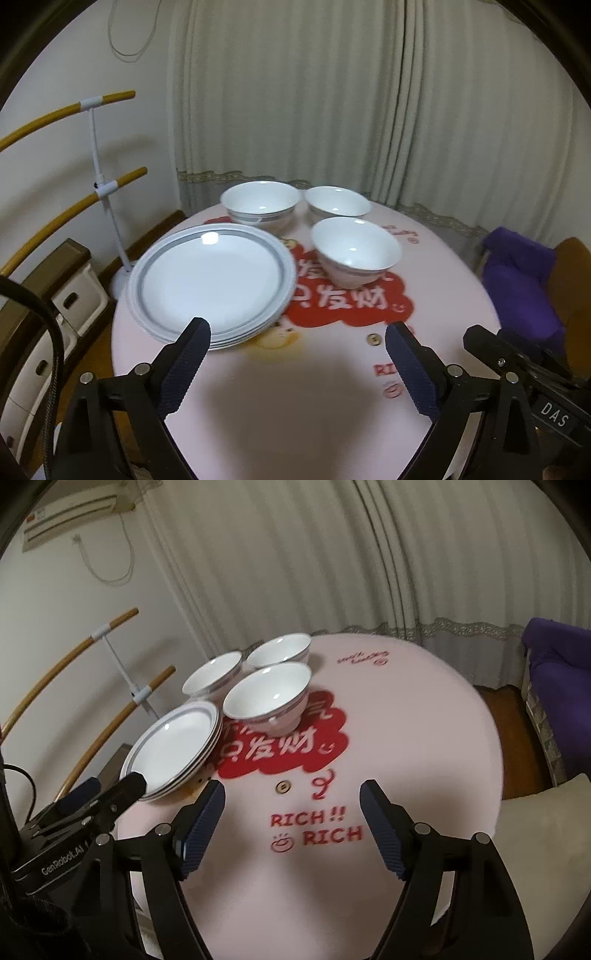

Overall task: Organize plates and bowls
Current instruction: 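Move both tools to the rim of a white bowl, then close the left tool on the bowl rim while the right tool grips it, then lift the white bowl off the cloth with both tools gripping its rim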

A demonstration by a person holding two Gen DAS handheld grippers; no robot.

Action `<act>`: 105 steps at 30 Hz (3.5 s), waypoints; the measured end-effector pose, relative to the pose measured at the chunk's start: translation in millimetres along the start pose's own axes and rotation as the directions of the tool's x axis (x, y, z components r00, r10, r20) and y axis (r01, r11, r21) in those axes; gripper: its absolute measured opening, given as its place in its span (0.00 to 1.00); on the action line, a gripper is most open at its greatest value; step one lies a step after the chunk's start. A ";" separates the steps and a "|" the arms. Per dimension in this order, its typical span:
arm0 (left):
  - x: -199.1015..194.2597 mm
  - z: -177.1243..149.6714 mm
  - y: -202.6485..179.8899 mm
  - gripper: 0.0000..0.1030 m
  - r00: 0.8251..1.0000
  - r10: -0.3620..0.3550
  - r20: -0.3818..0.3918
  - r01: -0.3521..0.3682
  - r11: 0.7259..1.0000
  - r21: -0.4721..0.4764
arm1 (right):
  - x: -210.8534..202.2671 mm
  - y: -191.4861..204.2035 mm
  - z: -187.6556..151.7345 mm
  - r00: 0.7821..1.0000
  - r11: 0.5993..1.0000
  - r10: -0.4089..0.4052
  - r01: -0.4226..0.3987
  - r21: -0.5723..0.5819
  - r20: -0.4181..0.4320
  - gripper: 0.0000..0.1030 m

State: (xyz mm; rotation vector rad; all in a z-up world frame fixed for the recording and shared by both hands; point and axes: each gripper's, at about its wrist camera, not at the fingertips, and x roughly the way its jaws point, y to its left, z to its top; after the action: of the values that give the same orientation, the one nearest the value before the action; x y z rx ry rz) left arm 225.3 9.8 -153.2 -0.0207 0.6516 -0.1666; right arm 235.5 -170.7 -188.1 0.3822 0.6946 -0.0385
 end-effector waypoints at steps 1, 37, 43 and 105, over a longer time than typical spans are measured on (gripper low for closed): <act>1.9 3.0 -2.1 0.91 1.000 -0.004 -0.004 0.004 1.000 0.005 | -2.0 -3.5 2.1 1.000 1.000 -0.003 0.003 0.003 0.004 0.76; 211.3 147.7 -21.2 0.69 0.951 0.025 -0.310 0.013 0.993 0.119 | 155.1 -26.7 120.9 0.978 0.999 0.011 -0.001 0.049 -0.208 0.63; 227.3 145.0 -25.0 0.60 0.948 0.044 -0.316 0.001 0.990 0.140 | 169.6 -29.3 120.2 0.968 0.998 0.021 -0.008 0.054 -0.249 0.55; 208.8 142.2 -16.1 0.07 0.959 -0.053 -0.278 0.100 0.982 0.160 | 157.4 -12.6 104.3 0.964 0.999 0.044 -0.038 0.030 -0.262 0.12</act>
State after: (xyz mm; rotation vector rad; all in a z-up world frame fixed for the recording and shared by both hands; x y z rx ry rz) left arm 472.3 -44.4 -164.7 0.1469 0.9104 -0.3043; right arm 419.1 -205.2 -218.4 0.4299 0.9491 0.0438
